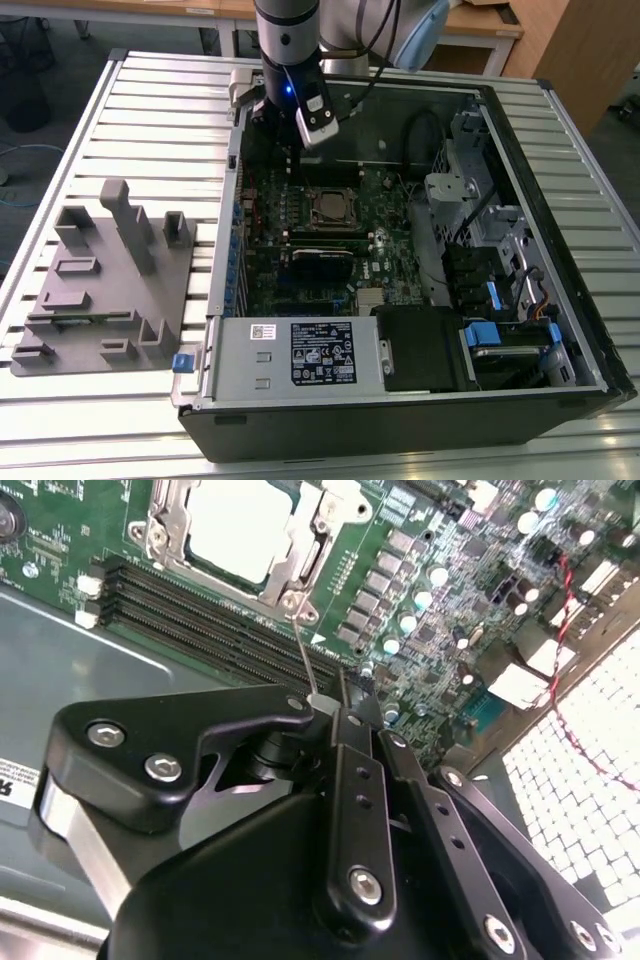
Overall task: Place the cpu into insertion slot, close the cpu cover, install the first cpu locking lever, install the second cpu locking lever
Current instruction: 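Install the first cpu locking lever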
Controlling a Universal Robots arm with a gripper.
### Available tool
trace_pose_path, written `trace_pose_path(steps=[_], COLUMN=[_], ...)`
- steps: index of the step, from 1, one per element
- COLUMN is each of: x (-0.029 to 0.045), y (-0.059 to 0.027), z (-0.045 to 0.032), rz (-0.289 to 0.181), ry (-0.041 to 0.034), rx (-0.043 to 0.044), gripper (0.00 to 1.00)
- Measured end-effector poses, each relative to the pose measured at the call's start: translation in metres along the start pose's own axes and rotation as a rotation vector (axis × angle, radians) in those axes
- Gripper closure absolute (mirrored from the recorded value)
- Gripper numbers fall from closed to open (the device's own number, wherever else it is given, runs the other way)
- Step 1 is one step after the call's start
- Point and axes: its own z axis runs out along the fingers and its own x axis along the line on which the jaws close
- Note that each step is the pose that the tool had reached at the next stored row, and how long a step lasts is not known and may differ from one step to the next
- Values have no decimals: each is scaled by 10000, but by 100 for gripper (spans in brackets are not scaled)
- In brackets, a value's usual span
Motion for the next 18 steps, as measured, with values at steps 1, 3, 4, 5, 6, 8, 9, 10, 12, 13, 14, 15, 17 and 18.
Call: trace_pose_path(steps=[1,3,4,5,6,8,9,10,12,13,14,15,17,18], x=[1,12,26,44,63,89,94,99,108,113,119,123,128,128], y=[-1,-4,-5,-7,-8,-11,-11,-12,-15,-17,-18,-19,-20,-20], z=[0,-1,-2,-4,-5,-6,-7,-7,-8,-8,-9,-9,-9,-9], rz=[3,6,7,7,8,9,9,14,29,32,34,34,35,35], ry=[2,-5,-14,-19,-24,-32,-32,-26,-16,-15,-15,-14,-13,-13], rx=[-37,-97,-137,-172,-198,-222,-230,-313,-476,-517,-542,-563,-591,-593], gripper=[90,90,90,90,90,90,90,90,90,90,90,90,90,90])
